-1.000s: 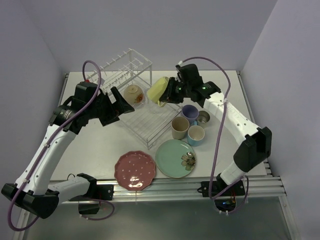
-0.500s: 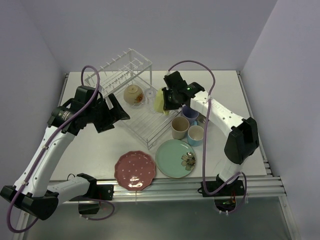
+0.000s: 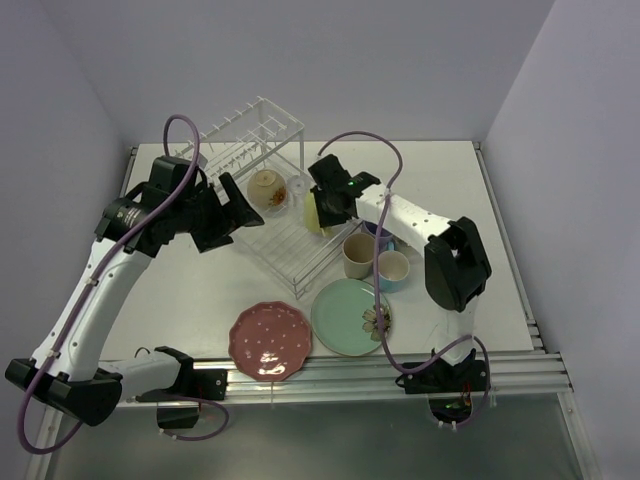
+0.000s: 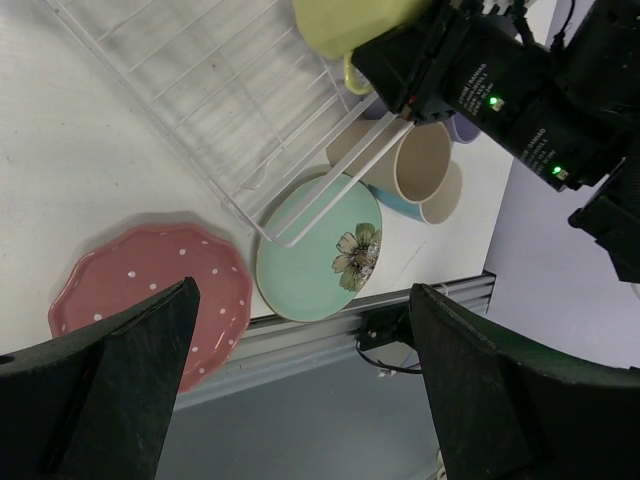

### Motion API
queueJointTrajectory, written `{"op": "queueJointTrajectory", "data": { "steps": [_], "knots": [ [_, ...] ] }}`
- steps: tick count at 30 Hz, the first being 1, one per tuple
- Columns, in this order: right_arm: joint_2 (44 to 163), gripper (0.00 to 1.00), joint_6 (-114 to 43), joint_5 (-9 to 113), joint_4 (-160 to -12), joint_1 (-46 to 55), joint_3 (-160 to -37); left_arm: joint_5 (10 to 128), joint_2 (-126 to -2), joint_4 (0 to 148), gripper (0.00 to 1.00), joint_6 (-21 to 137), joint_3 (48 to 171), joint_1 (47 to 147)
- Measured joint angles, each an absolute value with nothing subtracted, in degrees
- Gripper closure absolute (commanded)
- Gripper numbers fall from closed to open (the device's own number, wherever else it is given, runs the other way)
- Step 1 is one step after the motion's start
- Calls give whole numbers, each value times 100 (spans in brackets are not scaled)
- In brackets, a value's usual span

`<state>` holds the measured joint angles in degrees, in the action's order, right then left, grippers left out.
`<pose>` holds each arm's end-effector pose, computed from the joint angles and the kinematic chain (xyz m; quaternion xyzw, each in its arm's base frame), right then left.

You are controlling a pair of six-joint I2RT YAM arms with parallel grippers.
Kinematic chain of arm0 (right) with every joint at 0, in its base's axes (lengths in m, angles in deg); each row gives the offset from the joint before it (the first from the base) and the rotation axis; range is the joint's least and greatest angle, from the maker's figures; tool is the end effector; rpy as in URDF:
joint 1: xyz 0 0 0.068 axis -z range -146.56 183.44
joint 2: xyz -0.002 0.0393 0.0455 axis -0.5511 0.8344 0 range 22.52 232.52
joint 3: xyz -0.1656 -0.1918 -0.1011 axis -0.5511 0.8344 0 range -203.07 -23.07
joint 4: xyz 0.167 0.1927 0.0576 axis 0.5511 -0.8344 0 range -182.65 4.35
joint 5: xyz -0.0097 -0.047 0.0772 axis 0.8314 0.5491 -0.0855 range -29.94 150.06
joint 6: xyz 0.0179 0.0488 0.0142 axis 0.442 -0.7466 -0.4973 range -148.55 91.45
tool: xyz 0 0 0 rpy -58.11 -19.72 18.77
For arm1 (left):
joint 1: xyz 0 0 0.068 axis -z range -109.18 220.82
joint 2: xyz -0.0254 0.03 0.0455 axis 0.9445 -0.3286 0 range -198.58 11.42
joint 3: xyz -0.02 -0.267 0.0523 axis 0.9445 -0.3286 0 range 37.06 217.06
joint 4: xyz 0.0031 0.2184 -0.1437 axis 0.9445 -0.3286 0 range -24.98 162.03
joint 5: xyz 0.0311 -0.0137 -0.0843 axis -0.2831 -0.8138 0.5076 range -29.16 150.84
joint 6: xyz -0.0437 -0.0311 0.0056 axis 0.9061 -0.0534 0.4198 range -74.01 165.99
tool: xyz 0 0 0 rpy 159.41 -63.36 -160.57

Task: Load the mixed dishes into the dish rack

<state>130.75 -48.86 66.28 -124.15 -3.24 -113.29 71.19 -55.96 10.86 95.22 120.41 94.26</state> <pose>0.3347 0.2446 0.2543 -0.1206 0.9487 0.0916 0.2776 0.1940 -0.0912 0.4048 -0.1719 0.9052 -0.2921 0.2564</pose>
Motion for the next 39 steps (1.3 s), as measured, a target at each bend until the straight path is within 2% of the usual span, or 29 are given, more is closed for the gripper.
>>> {"op": "queueJointTrajectory", "data": {
  "steps": [27,29,30,31,37,39],
  "knots": [
    [14194,98,-4064,7996,-11049,-879,-12026,6999,-5740,706,7,9463,12301,9426],
    [14356,77,-4023,8066,-11053,-879,-12229,6999,-5768,706,8,9463,12301,9426],
    [14430,57,-4018,8092,-11025,-879,-12319,6999,-5781,706,8,9463,12301,9426],
    [14474,49,-4038,8108,-10981,-879,-12367,7001,-5790,706,8,9463,12299,9426],
    [14461,16,-4080,8188,-10841,-879,-12326,7045,-5836,747,8,9468,12207,9424],
    [14386,14,-4130,8188,-10821,-879,-12177,7073,-5865,775,8,9470,12155,9424]
  ]
}}
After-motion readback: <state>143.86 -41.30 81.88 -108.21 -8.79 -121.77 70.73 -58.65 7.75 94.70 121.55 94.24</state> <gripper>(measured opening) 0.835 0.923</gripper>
